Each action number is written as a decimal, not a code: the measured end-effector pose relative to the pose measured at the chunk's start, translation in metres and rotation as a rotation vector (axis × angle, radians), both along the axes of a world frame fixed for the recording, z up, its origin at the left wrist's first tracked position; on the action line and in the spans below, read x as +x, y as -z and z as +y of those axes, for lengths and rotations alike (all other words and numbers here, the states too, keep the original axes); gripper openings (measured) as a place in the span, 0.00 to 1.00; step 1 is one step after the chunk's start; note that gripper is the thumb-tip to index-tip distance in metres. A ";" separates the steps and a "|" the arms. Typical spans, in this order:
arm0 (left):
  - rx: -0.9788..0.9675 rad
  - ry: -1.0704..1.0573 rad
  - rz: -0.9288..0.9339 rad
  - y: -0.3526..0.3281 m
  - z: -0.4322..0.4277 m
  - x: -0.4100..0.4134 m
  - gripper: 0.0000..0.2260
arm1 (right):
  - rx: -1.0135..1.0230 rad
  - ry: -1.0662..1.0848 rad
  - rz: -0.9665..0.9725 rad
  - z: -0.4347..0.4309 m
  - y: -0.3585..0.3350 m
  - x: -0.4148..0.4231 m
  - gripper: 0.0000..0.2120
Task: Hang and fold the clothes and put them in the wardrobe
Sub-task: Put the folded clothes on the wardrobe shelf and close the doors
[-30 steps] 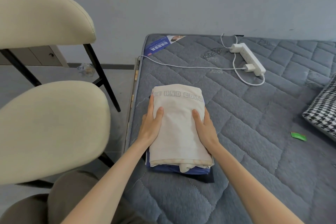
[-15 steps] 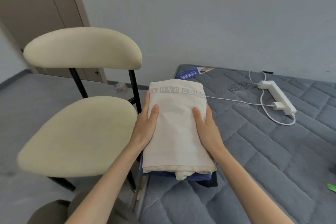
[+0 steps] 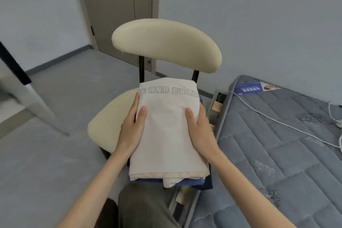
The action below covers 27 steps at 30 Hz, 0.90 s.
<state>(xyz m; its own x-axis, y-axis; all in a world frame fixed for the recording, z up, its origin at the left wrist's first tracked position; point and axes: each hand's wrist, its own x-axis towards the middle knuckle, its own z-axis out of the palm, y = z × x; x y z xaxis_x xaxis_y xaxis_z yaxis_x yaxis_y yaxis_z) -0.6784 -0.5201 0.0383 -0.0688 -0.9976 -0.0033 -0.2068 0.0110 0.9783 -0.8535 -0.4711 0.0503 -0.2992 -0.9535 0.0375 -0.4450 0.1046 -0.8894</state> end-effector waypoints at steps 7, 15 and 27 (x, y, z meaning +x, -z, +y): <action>0.064 -0.202 0.050 -0.004 -0.048 0.130 0.21 | 0.081 -0.158 0.019 -0.085 -0.007 0.126 0.28; 0.139 -0.382 0.053 -0.106 -0.060 0.259 0.21 | 0.171 -0.346 -0.008 -0.134 -0.108 0.252 0.25; 0.049 -0.637 -0.013 -0.347 -0.022 0.401 0.22 | 0.097 -0.722 -0.043 -0.156 -0.336 0.405 0.27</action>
